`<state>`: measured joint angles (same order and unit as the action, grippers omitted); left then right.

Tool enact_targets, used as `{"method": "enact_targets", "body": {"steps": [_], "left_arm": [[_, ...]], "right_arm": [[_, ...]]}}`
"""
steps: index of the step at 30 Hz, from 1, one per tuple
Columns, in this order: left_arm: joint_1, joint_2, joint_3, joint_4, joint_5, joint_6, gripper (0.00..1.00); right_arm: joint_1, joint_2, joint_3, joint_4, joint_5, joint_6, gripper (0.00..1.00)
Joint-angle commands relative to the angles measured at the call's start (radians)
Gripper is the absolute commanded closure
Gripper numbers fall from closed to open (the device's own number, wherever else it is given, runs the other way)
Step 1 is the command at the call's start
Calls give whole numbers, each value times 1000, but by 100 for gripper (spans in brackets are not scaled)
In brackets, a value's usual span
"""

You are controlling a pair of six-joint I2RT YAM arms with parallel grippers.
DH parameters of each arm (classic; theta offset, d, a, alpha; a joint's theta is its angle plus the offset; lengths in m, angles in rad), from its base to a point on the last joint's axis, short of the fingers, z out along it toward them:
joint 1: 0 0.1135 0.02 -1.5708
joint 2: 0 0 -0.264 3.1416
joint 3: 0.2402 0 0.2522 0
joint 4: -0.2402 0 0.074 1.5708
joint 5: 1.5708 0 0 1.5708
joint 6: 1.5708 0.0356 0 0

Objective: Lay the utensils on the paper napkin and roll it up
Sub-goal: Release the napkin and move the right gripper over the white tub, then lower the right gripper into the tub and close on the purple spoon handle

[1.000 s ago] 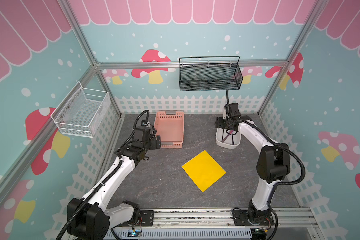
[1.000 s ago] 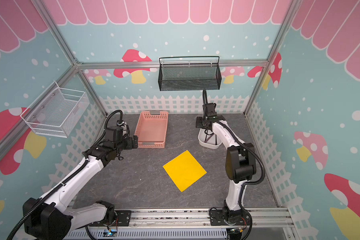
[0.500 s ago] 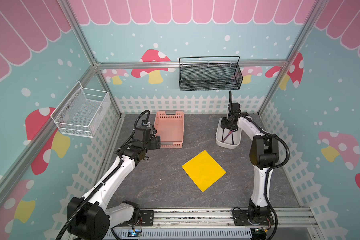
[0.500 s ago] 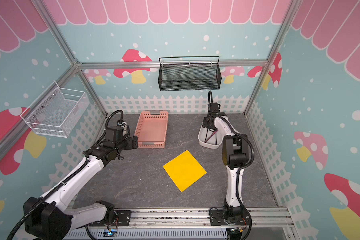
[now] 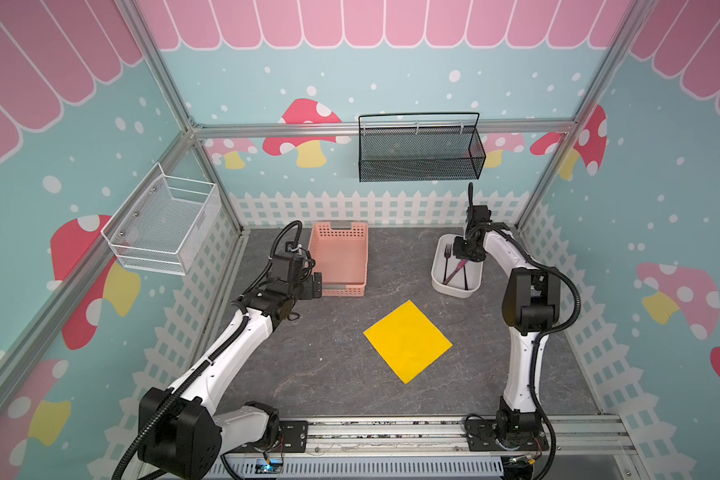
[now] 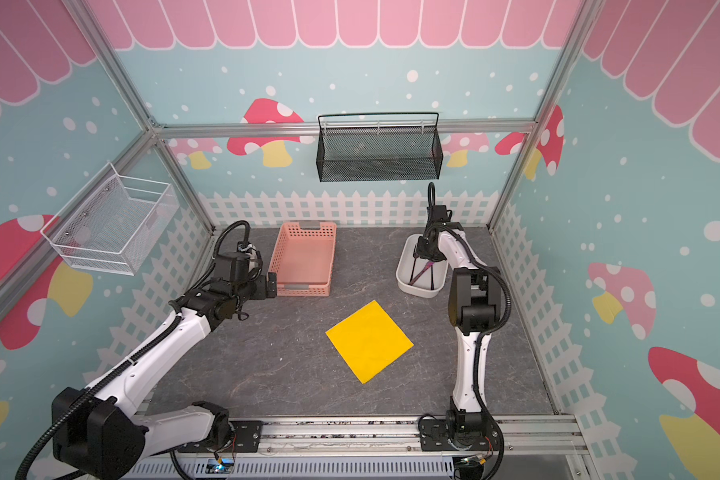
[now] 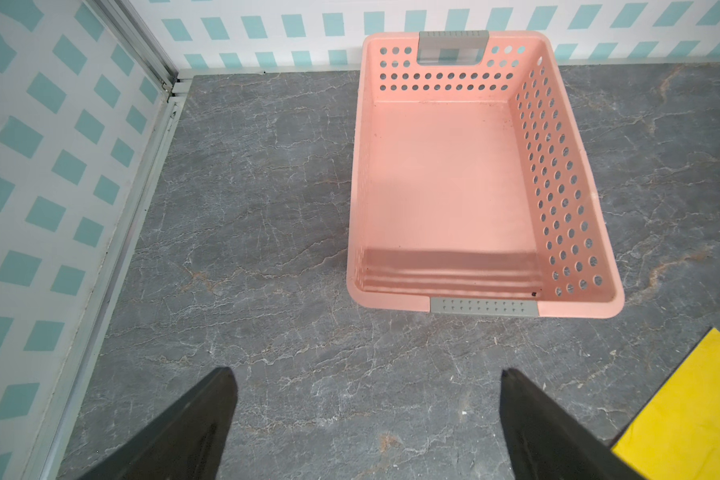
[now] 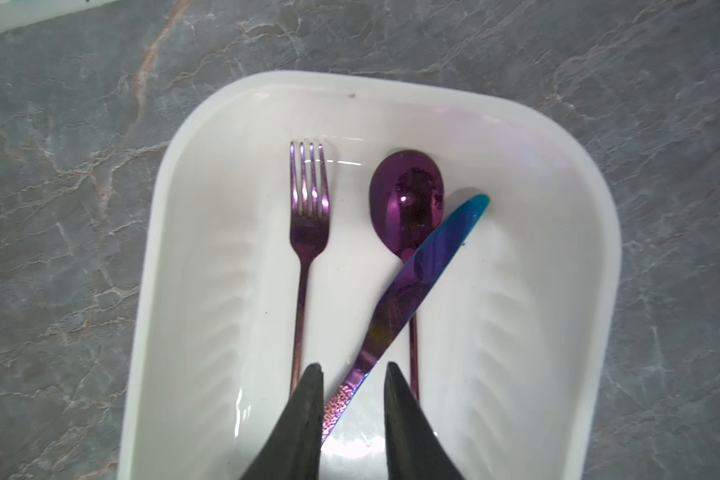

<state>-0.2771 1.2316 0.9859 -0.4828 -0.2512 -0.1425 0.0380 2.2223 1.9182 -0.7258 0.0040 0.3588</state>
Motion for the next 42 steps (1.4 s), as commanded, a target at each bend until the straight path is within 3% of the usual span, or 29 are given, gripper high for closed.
{"method": "enact_targets", "body": {"steps": [1, 42], "left_arm": [[-4, 6, 12, -13, -9, 21, 0], [-4, 62, 21, -13, -16, 34, 0]], "right_arm": [[-12, 35, 5, -52, 14, -42, 73], [-47, 168, -8, -8, 2, -78, 83]]}}
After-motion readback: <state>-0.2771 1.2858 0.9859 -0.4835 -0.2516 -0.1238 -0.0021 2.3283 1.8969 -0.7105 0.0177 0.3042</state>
